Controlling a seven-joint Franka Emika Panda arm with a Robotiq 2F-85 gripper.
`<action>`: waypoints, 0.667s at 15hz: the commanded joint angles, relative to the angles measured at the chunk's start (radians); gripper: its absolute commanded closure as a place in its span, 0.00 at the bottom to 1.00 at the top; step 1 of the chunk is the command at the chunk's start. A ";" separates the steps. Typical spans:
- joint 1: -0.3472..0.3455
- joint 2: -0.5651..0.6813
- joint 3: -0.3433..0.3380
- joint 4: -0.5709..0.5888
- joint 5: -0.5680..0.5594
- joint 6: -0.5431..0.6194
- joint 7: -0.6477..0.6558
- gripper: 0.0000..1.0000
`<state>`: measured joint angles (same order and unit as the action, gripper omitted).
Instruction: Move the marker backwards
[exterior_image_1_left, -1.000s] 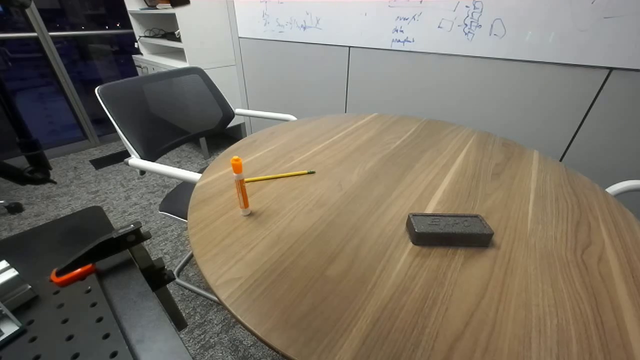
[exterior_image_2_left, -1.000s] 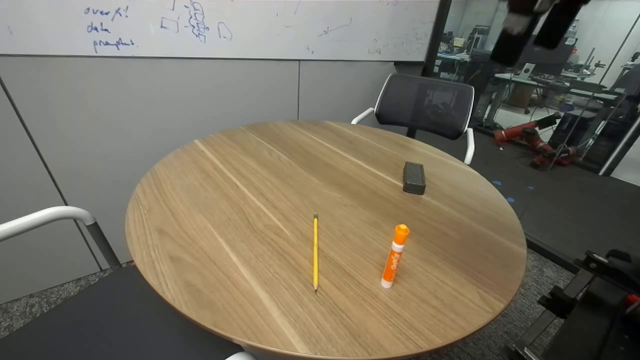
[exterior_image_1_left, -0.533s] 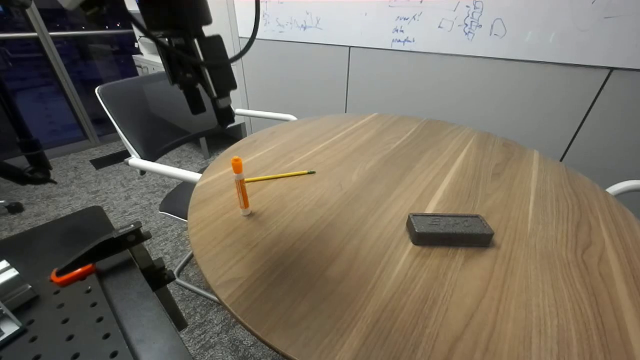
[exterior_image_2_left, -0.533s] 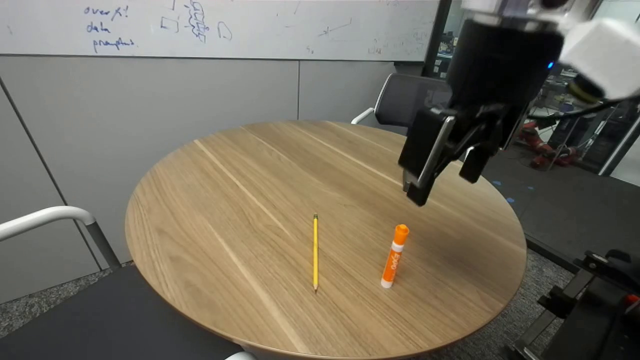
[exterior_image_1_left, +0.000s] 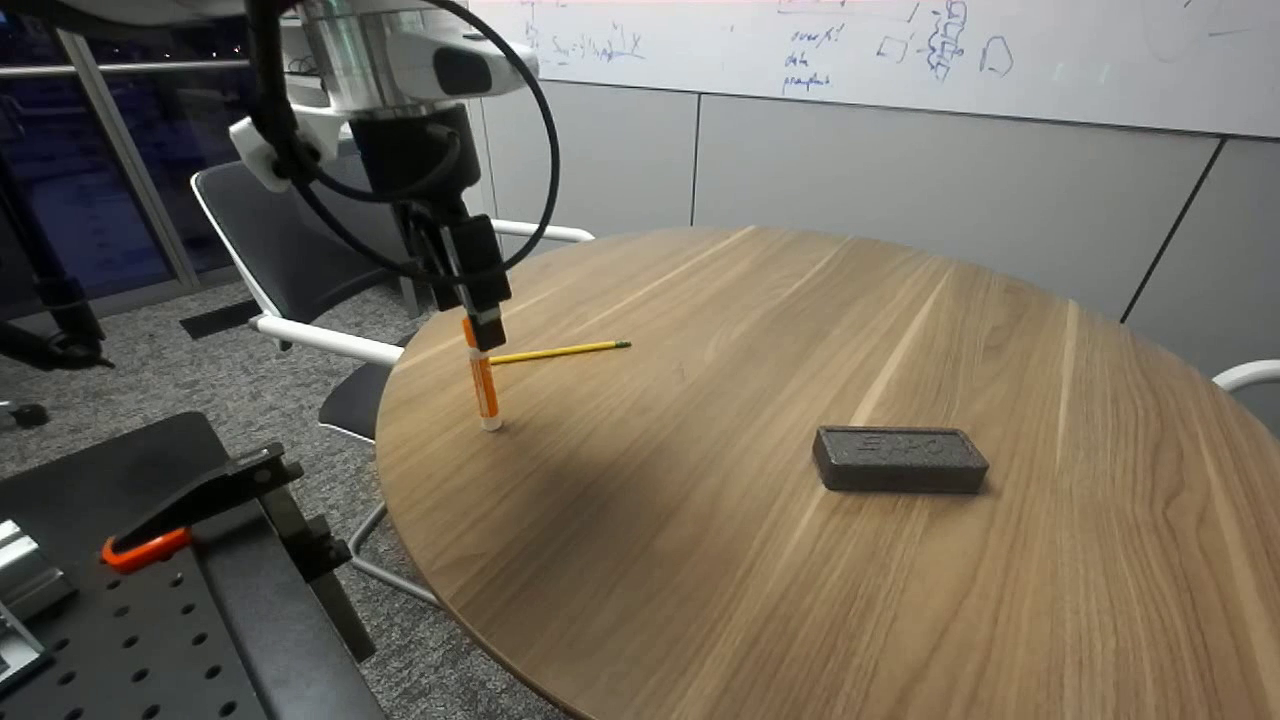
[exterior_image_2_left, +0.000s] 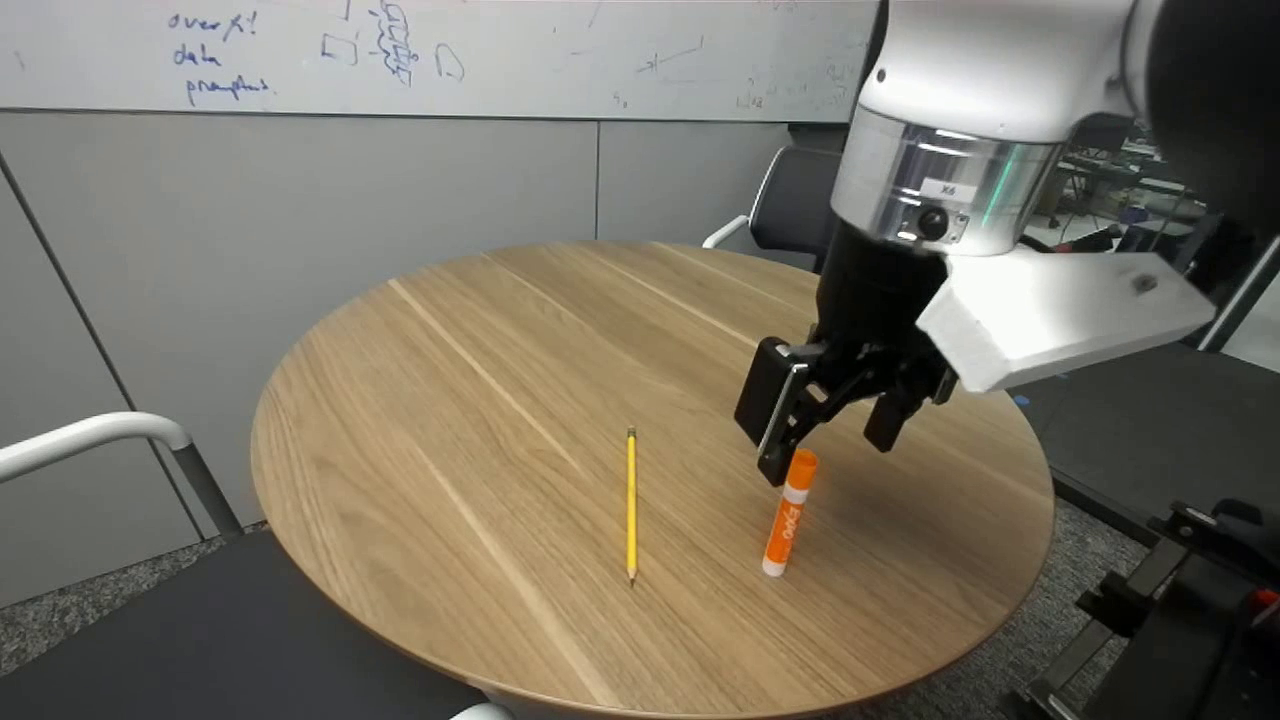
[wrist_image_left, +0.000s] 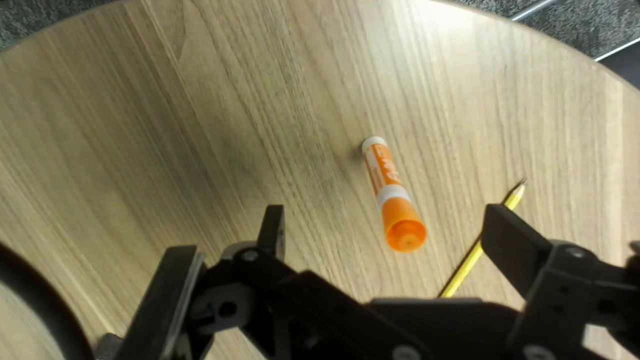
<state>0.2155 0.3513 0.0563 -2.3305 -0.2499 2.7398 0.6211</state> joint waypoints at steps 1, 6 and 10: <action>0.069 0.088 -0.070 0.071 0.010 0.012 0.028 0.00; 0.112 0.143 -0.099 0.118 0.039 -0.013 0.029 0.49; 0.132 0.158 -0.106 0.145 0.061 -0.045 0.029 0.80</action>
<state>0.3101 0.4979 -0.0250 -2.2190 -0.2181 2.7341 0.6407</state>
